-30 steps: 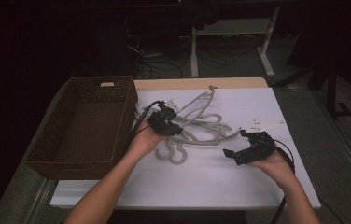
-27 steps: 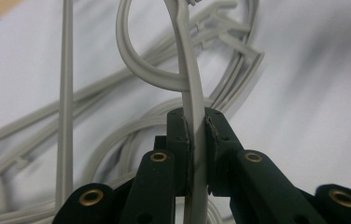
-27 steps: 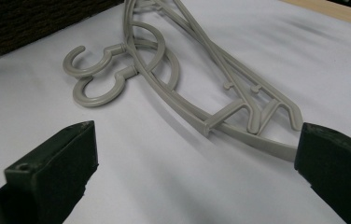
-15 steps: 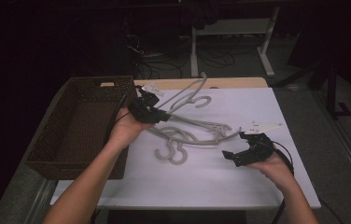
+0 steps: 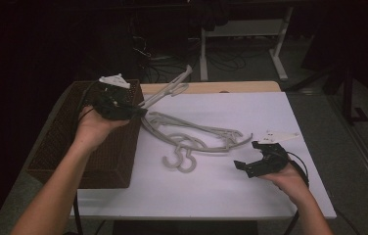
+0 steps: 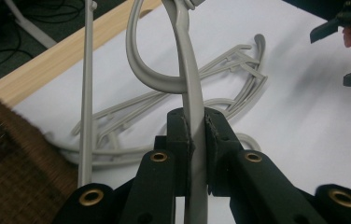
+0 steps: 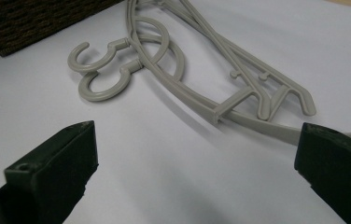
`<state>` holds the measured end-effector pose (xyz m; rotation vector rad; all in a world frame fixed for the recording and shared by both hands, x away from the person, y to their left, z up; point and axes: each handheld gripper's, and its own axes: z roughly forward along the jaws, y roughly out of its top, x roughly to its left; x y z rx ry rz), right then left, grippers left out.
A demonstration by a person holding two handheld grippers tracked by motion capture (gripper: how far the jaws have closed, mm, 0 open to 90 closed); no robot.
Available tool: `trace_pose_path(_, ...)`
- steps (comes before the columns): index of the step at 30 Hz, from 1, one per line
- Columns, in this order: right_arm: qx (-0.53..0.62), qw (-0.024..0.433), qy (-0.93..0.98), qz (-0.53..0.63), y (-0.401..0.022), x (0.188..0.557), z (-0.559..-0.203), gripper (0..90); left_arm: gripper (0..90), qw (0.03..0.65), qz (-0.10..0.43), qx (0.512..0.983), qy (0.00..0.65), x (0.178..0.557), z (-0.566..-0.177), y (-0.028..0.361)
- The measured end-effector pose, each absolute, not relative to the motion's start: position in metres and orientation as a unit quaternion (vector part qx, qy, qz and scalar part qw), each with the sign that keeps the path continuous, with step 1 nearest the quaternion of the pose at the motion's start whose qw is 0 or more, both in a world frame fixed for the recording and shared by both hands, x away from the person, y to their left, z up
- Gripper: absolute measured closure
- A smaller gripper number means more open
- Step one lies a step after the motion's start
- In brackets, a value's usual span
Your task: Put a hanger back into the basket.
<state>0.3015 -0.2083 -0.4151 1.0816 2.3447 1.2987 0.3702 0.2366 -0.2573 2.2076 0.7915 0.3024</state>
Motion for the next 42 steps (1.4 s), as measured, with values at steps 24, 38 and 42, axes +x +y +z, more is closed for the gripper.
trace_pose_path(24,0.380,0.132,0.809,0.428,-0.210,0.307,-0.421,0.0,82.4,0.412,0.130,0.816,0.383,0.331,-0.259,0.374)
trace_pose_path(38,0.384,0.132,0.809,0.425,-0.211,0.309,-0.423,0.0,82.3,0.384,0.111,0.827,0.395,0.331,-0.284,0.400)
trace_pose_path(42,0.384,0.132,0.810,0.424,-0.211,0.309,-0.423,0.0,82.3,0.378,0.104,0.830,0.397,0.340,-0.297,0.403)
